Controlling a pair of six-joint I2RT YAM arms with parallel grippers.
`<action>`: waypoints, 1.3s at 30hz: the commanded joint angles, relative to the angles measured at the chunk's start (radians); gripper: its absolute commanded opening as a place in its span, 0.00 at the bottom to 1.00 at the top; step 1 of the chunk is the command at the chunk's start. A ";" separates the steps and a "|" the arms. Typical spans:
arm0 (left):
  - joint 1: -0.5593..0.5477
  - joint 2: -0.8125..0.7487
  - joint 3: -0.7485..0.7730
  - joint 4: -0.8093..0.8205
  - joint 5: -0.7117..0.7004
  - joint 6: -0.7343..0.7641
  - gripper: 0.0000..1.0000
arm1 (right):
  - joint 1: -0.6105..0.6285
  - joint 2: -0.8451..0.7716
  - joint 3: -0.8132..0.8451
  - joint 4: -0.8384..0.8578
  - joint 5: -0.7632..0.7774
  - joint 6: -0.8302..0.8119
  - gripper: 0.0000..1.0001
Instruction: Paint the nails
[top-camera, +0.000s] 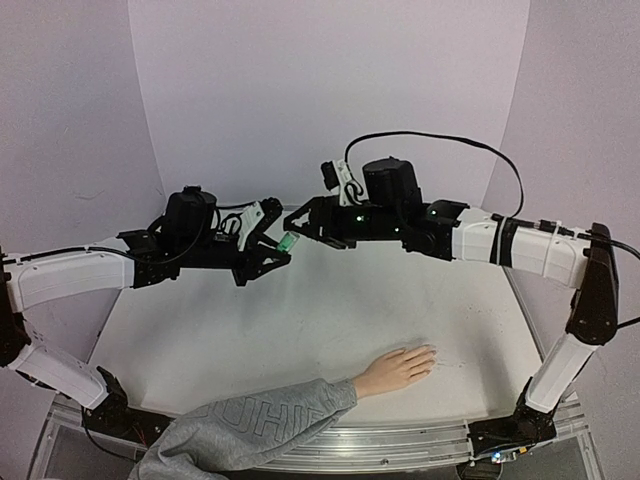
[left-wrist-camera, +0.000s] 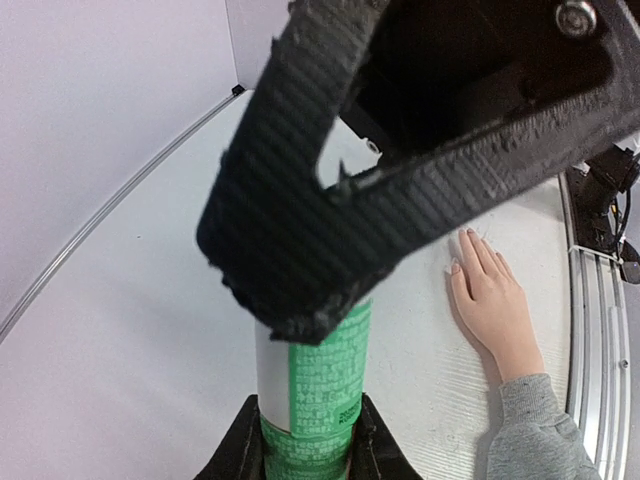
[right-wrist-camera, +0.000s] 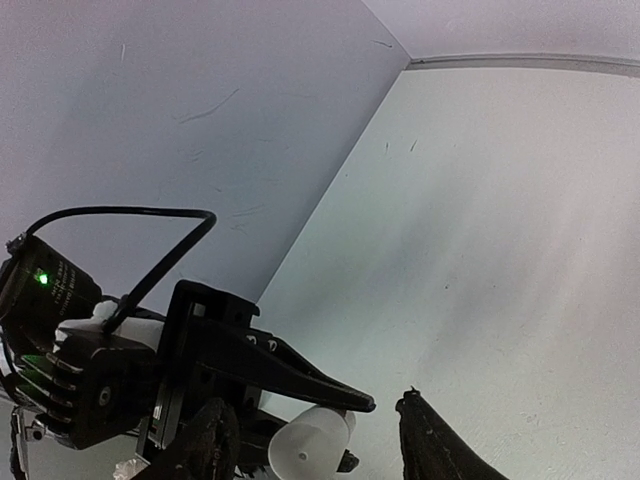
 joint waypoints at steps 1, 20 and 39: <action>0.000 -0.030 0.032 0.050 -0.018 -0.001 0.00 | 0.013 0.025 0.042 0.025 -0.044 0.001 0.53; 0.044 -0.028 0.076 0.047 0.437 -0.087 0.00 | 0.023 -0.002 -0.002 0.019 -0.486 -0.533 0.00; -0.024 -0.224 -0.089 0.038 -0.123 -0.132 0.00 | 0.012 -0.082 -0.022 -0.085 -0.068 -0.442 0.87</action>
